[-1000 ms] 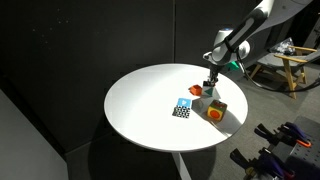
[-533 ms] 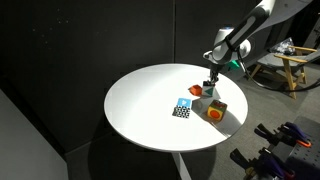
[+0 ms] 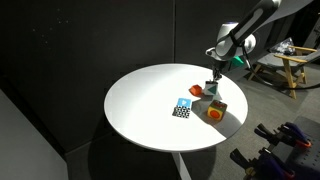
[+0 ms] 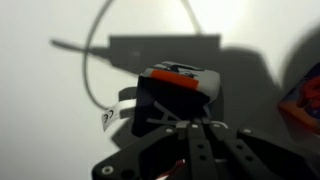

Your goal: Place the black and white toy on the orange and green toy

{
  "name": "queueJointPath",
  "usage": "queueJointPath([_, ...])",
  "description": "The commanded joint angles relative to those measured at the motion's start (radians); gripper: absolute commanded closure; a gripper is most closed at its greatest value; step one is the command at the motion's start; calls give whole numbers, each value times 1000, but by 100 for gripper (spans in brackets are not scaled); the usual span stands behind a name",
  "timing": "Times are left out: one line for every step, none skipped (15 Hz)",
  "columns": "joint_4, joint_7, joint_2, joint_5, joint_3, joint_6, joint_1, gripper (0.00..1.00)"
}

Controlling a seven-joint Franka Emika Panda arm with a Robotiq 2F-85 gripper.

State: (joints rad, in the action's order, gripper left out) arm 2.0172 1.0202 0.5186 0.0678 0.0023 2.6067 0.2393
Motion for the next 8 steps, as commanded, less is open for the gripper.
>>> queueJointPath([62,-24,-81,24,-10,-45,-11,98])
queueJointPath([72,-17,-94,21,-7,-60,-10,98])
queueJointPath([85,-14,-105,20,-6,-69,-12,98])
queueJointPath([94,-11,-115,19,-6,-79,-13,98])
queueJointPath([106,-8,-124,18,-6,-87,-15,98])
queueJointPath([116,-3,-132,16,-4,-95,-17,98])
queueJointPath([125,6,-140,10,0,-104,-16,98])
queueJointPath([135,12,-147,7,3,-113,-17,98])
